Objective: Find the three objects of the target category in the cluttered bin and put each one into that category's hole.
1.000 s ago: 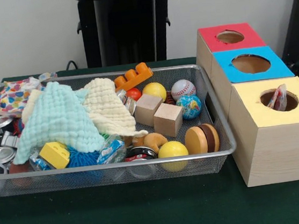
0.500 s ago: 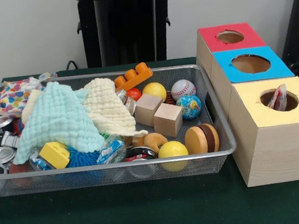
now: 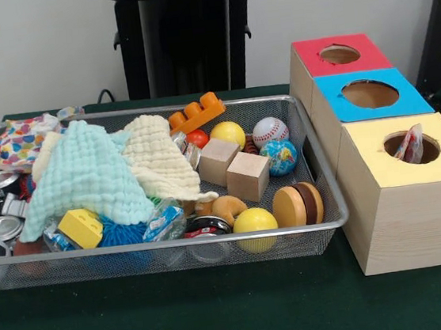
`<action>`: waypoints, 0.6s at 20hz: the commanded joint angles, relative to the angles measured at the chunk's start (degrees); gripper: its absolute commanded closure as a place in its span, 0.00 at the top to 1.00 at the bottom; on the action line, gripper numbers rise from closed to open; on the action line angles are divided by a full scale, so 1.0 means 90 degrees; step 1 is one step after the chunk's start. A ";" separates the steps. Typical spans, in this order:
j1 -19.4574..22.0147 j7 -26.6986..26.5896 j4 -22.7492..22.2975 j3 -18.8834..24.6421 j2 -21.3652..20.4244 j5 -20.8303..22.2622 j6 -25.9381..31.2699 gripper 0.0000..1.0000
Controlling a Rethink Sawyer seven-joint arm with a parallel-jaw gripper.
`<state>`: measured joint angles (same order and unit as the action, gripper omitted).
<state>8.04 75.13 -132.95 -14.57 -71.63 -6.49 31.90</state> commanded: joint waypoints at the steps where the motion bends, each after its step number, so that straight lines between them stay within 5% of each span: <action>1: 0.0629 -0.0137 0.0465 0.0179 0.0058 0.0540 0.0621 1.00; 4: 0.0835 -0.0160 0.0381 0.0331 0.0040 0.0589 0.0544 1.00; 6: 0.1056 -0.0098 -0.0032 0.0671 0.0379 0.0367 -0.0063 1.00; 9: 0.1697 0.0338 -0.0755 0.1832 0.1955 0.0156 -0.2520 1.00; 12: 0.1712 0.0929 -0.0656 0.1996 0.3043 0.0416 -0.3503 1.00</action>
<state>20.54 75.13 -134.79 -7.89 -61.39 -4.38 15.56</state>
